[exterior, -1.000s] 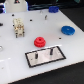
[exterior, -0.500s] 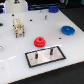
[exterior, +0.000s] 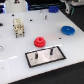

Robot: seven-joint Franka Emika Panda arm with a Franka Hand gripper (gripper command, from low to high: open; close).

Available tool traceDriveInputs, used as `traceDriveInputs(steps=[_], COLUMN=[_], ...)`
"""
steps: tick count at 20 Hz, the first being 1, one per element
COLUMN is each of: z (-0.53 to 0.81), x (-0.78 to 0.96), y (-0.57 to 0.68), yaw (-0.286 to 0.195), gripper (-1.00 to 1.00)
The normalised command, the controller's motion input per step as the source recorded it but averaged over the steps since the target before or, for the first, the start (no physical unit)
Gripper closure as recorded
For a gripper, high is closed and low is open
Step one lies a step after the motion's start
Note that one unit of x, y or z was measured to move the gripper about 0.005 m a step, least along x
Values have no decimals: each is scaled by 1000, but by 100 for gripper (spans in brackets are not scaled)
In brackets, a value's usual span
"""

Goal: Insert the blue gear onto the right peg, followed by the red gear

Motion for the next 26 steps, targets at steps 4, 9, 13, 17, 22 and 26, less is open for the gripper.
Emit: traceDriveInputs(steps=[4, 9, 13, 17, 22, 26], z=[-480, -470, -437, -401, -181, 101], x=[-103, -158, -114, -233, -274, -411], y=[-18, -121, -258, -207, -100, 45], yaw=[0, 0, 0, 0, 0, 0], gripper=[-100, -100, -100, -100, -100, -100])
